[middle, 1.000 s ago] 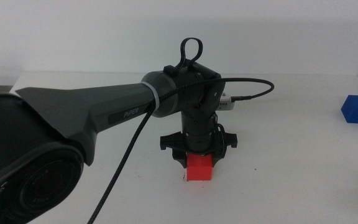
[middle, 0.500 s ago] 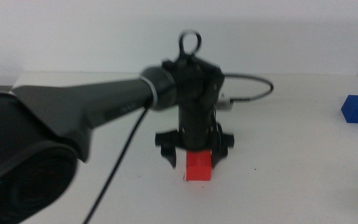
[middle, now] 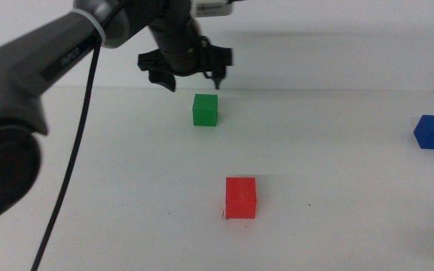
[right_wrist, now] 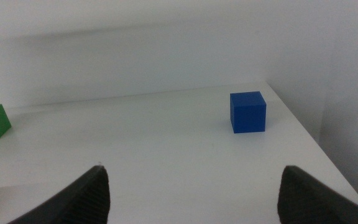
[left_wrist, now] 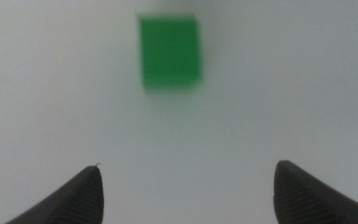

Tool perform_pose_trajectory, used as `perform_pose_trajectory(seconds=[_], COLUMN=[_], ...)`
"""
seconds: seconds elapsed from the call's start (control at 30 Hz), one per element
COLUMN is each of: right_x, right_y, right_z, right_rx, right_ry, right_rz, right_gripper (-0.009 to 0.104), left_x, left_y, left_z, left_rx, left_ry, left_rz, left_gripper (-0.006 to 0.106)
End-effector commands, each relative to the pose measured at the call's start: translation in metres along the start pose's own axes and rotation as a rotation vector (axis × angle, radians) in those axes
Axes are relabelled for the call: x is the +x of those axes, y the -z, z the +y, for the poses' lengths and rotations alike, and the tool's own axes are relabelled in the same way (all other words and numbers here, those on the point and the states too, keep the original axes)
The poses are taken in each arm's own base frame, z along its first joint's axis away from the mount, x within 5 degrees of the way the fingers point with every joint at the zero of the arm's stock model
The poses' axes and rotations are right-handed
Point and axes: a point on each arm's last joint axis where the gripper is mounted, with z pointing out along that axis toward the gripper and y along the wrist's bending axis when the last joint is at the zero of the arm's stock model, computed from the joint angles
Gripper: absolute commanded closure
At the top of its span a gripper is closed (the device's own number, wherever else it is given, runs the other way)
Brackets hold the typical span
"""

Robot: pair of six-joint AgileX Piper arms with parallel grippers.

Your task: Stack red cubes first, then green, then blue cubes in a specific spot.

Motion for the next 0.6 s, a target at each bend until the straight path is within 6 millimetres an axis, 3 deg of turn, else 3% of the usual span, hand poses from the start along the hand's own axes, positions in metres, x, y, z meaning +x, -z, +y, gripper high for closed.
perform_pose_trajectory(seconds=[0.0,0.27,0.57], right_x=[0.000,0.000,0.000], right_y=[0.000,0.000,0.000], right_z=[0.000,0.000,0.000], right_rx=[0.006,0.006,0.006], right_ry=[0.012,0.012,0.012], right_rz=[-0.013,-0.013,-0.013], right_gripper=[0.002,0.002,0.002], left_x=[-0.013,-0.025,-0.025], left_y=[-0.024,-0.087,-0.119], left_z=[0.011,0.022,0.018], left_rx=[0.032,0.032,0.070], left_ry=[-0.018,-0.093,-0.093], left_rz=[-0.017,-0.065,-0.128], left_gripper=[0.007,0.007,0.007])
